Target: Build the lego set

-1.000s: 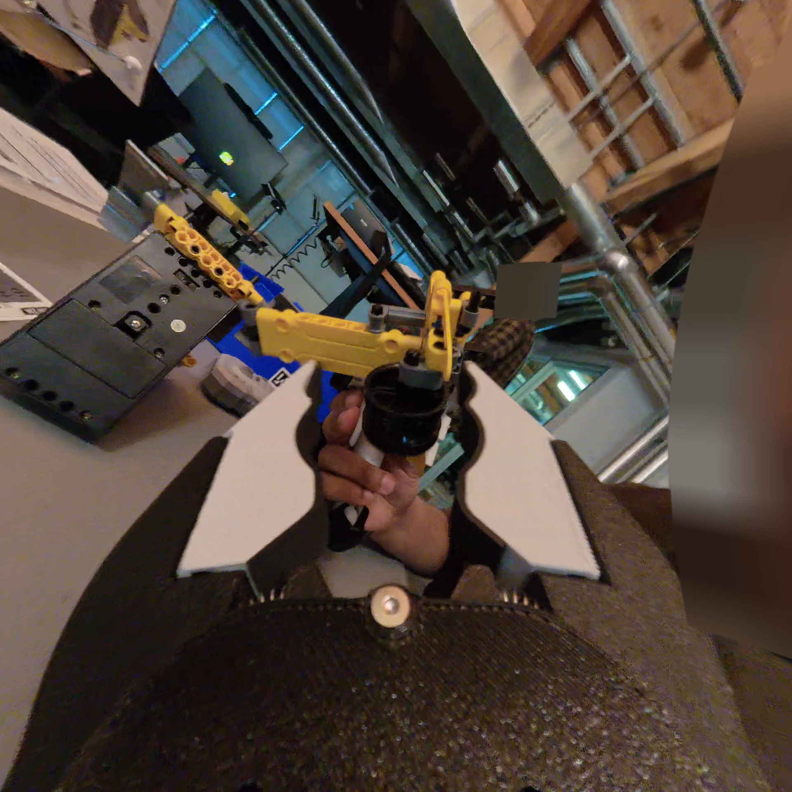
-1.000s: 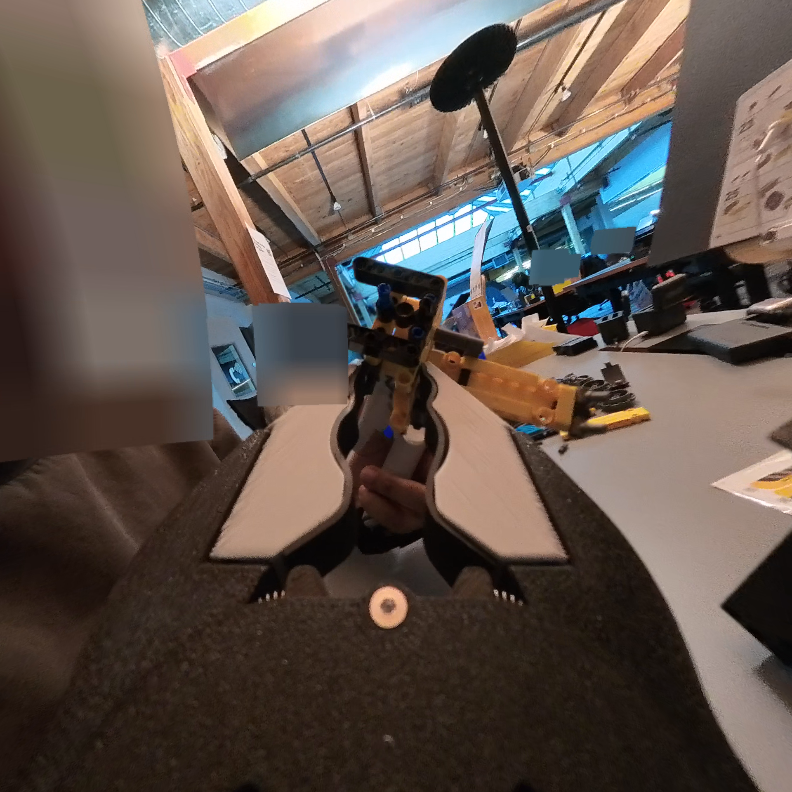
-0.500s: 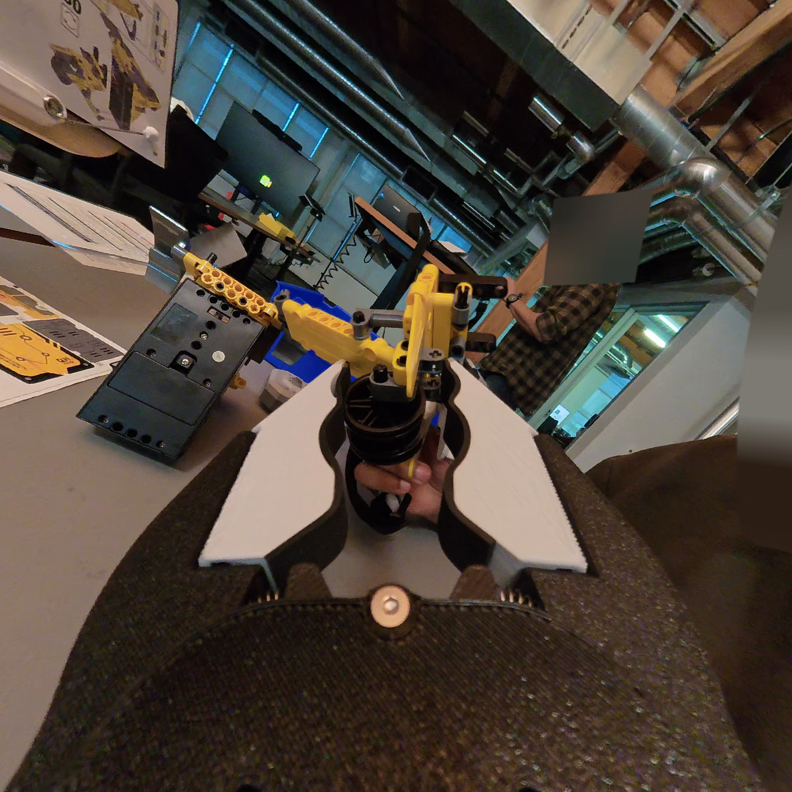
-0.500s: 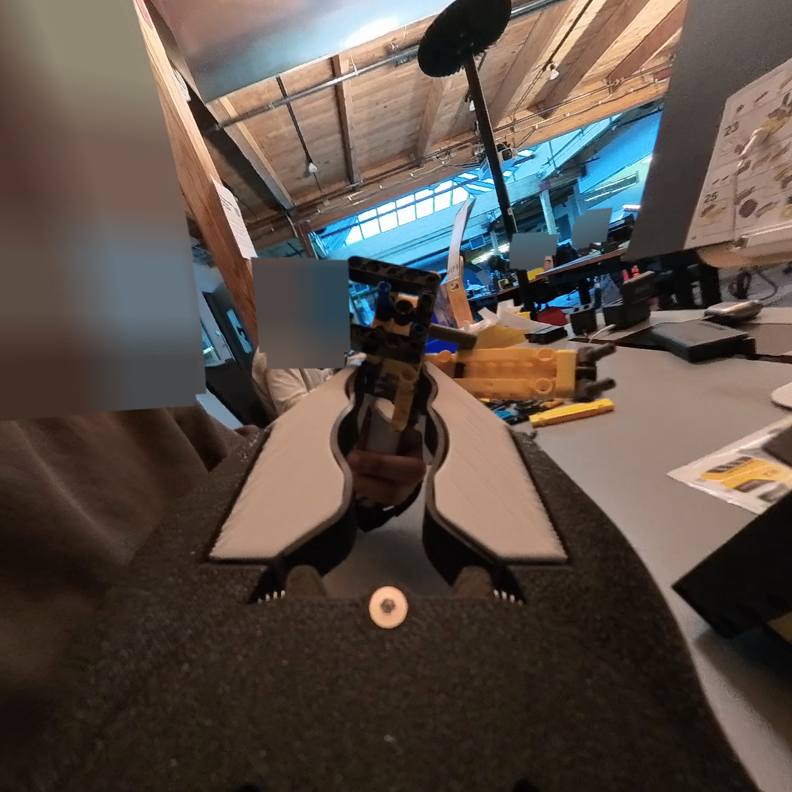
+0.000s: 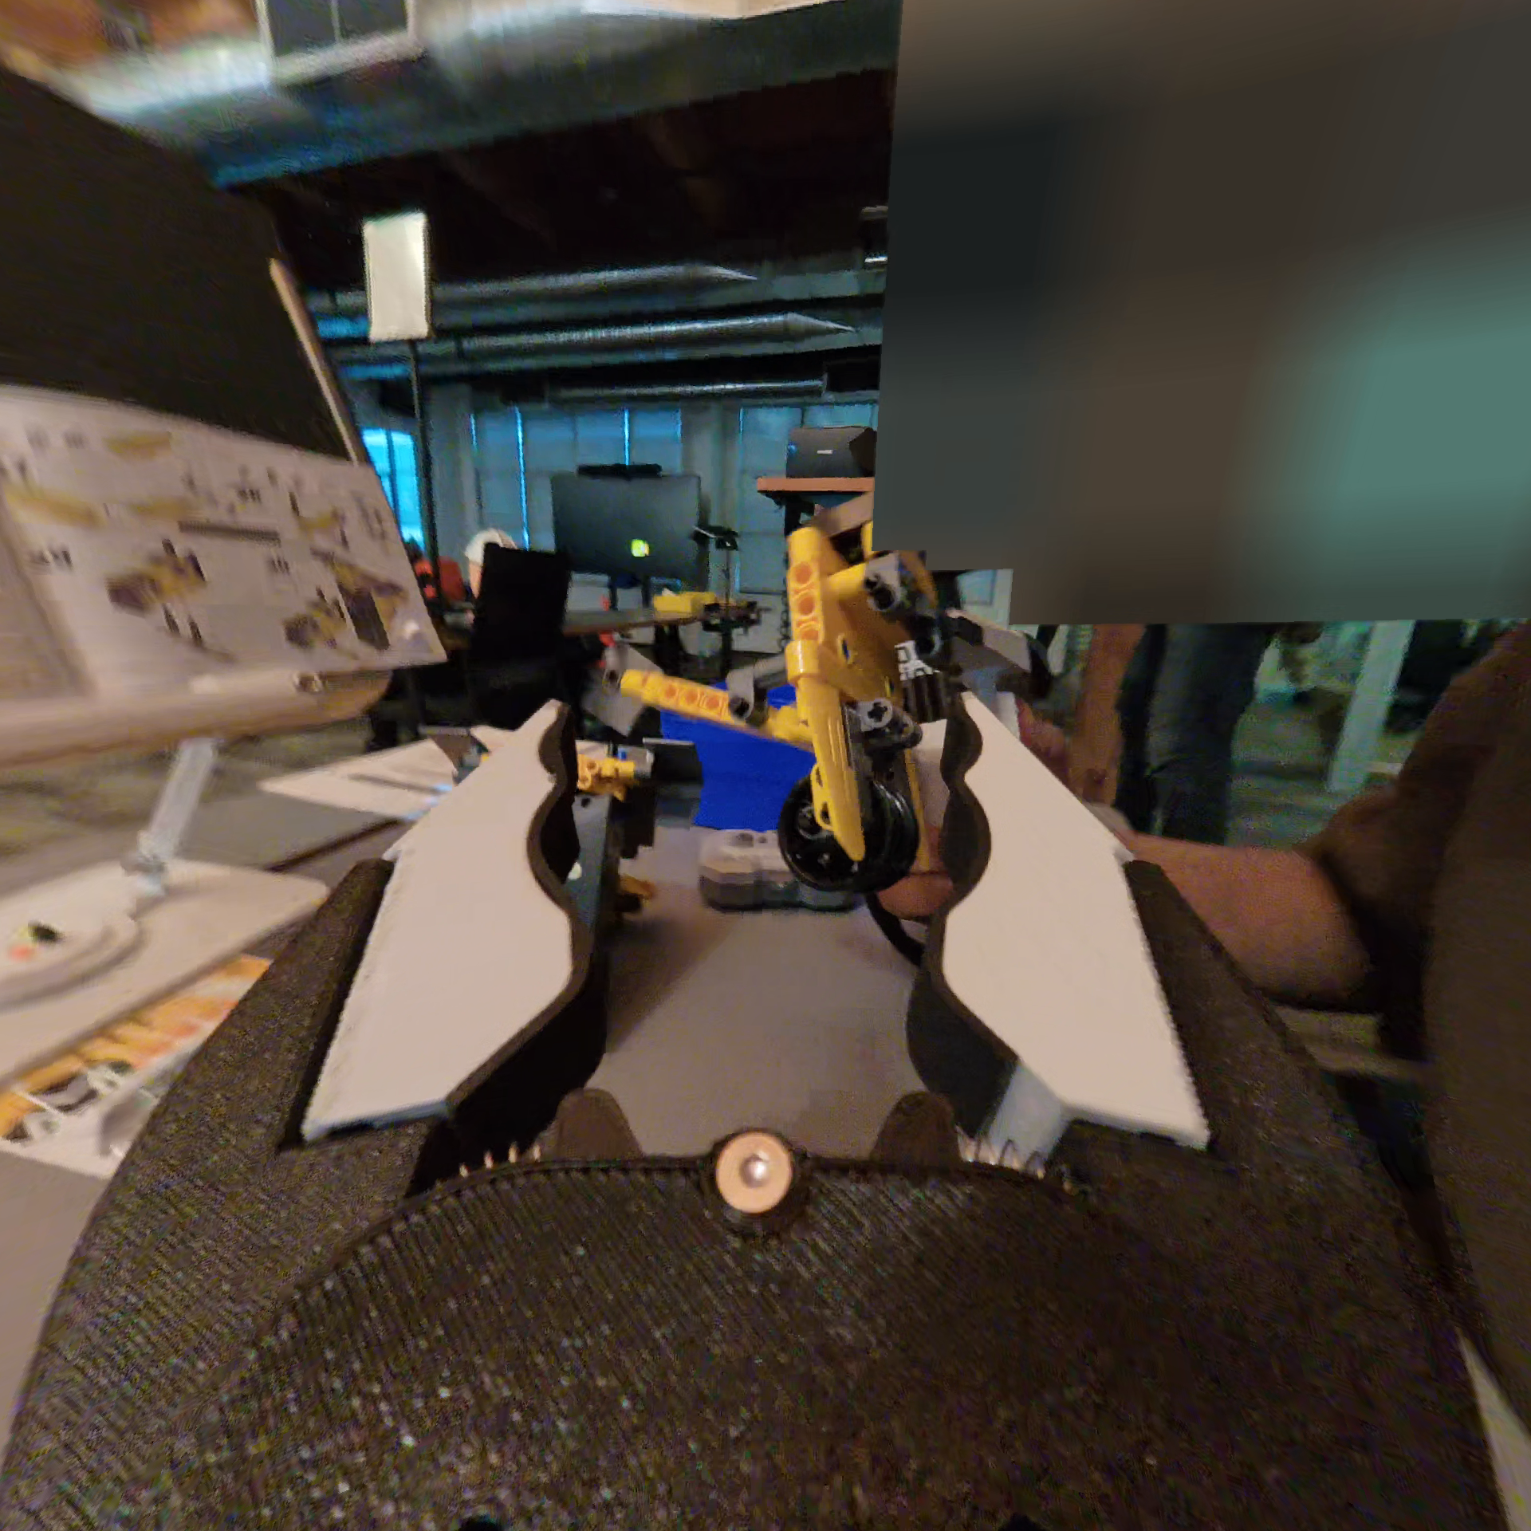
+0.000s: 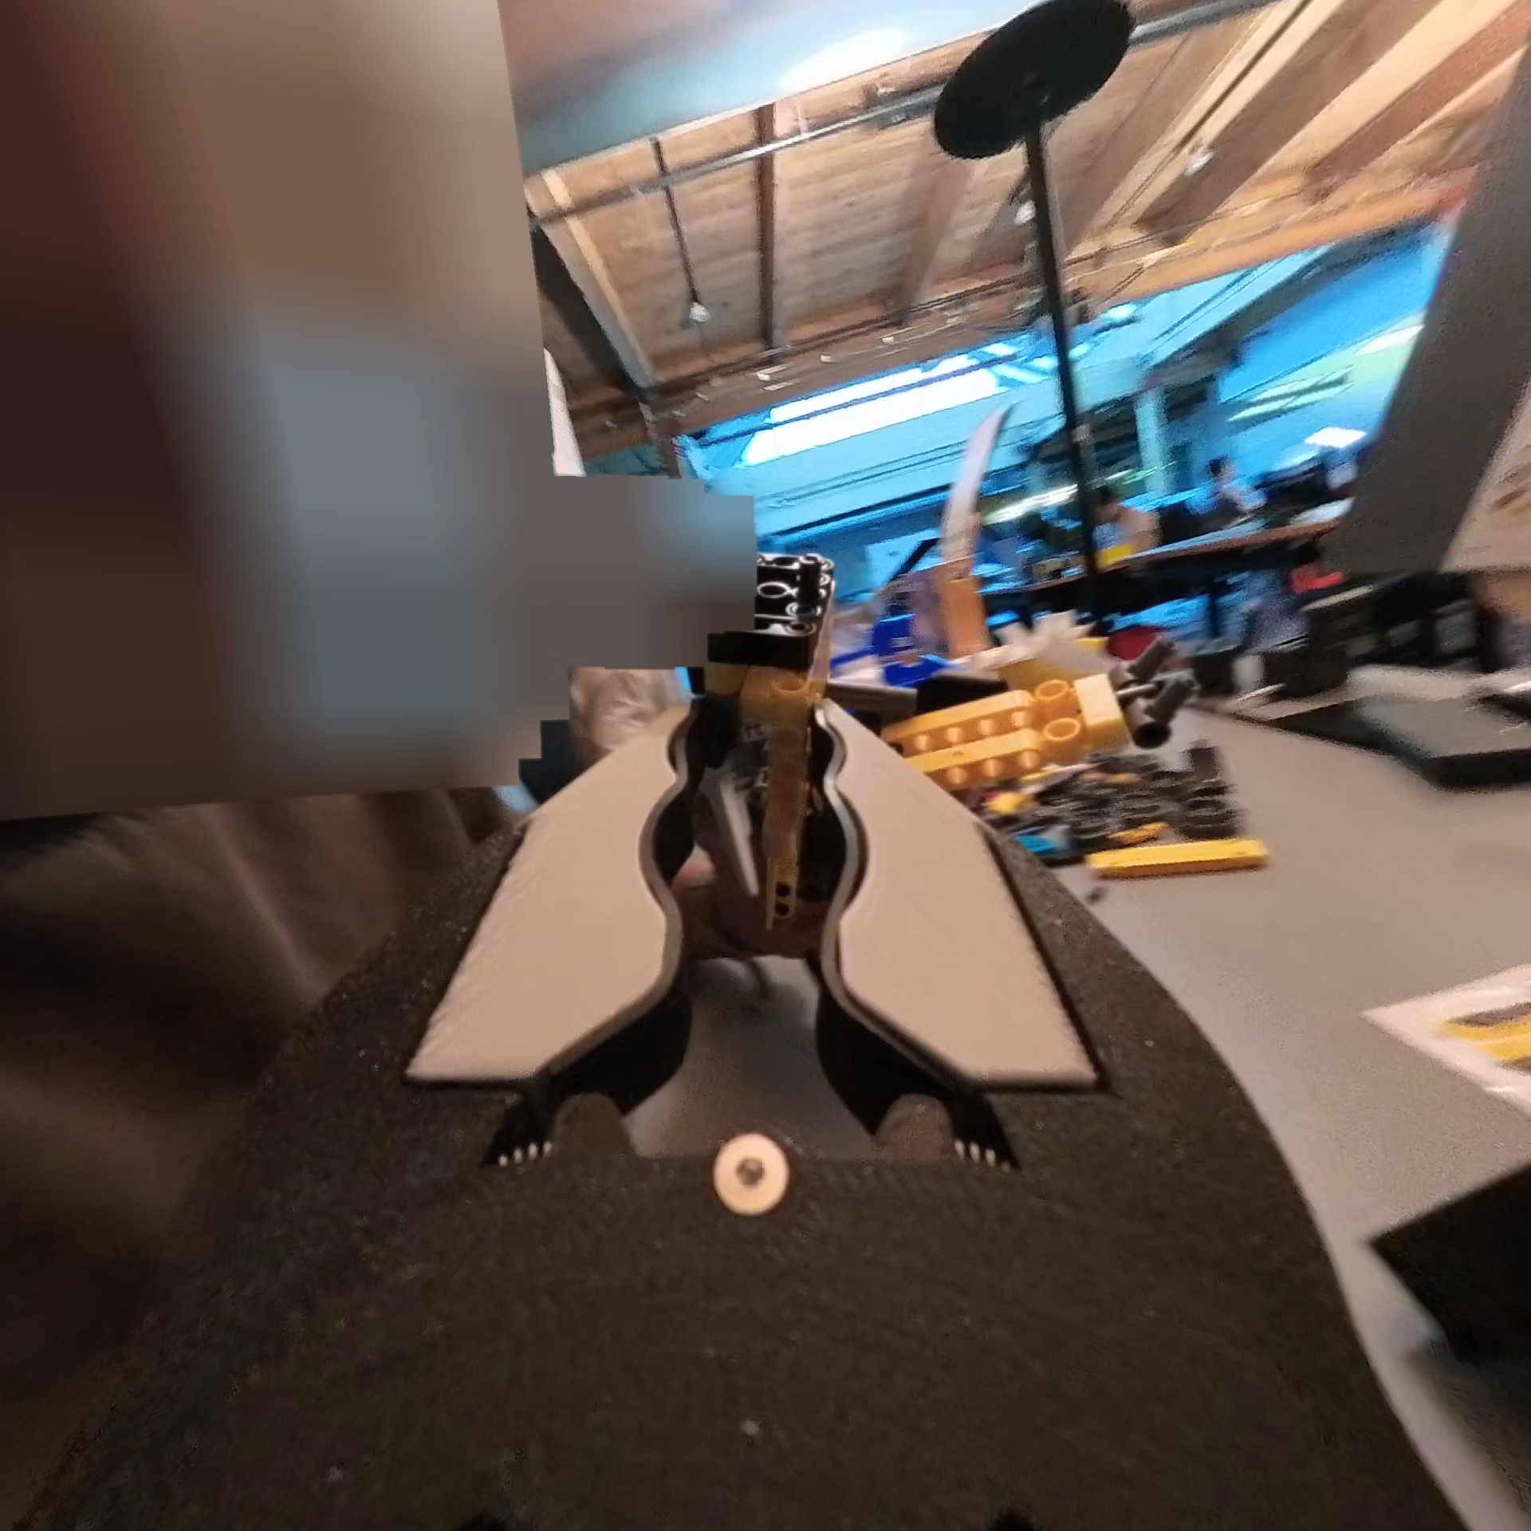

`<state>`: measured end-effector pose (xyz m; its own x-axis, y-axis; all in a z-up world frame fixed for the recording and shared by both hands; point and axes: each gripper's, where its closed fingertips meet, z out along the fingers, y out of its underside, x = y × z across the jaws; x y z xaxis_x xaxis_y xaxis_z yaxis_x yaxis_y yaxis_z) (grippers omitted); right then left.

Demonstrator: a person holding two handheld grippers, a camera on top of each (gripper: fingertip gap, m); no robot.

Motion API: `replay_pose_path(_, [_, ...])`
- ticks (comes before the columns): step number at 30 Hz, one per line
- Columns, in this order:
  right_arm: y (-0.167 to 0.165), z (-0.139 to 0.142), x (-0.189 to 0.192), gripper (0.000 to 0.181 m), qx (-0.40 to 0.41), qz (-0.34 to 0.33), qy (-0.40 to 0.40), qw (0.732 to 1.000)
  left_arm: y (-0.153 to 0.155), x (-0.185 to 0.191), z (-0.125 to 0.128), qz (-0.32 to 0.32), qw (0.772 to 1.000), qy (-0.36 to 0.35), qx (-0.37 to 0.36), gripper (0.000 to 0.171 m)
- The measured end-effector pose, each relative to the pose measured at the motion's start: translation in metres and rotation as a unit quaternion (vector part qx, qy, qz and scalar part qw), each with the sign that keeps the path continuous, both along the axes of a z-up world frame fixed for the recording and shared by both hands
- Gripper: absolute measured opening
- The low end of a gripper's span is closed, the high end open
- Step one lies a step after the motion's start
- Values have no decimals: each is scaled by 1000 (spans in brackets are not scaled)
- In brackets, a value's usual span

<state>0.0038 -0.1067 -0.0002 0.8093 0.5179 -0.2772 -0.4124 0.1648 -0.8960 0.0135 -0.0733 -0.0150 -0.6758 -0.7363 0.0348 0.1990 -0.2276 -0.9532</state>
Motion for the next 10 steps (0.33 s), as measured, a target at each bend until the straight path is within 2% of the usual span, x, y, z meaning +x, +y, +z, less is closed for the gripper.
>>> replay_pose_path(3, [-3, 0, 2, 24, -19, 76, 81, 994, -12, -9, 0, -15, 999, -18, 40, 84])
replay_pose_path(6, [0, -5, 3, 24, -34, 98, 110, 988, -23, -10, -9, -47, 997, 6, 58, 95])
replay_pose_path(10, [7, -12, 3, 24, -52, 106, 142, 983, -32, -8, -26, 6, 986, -34, 163, 96])
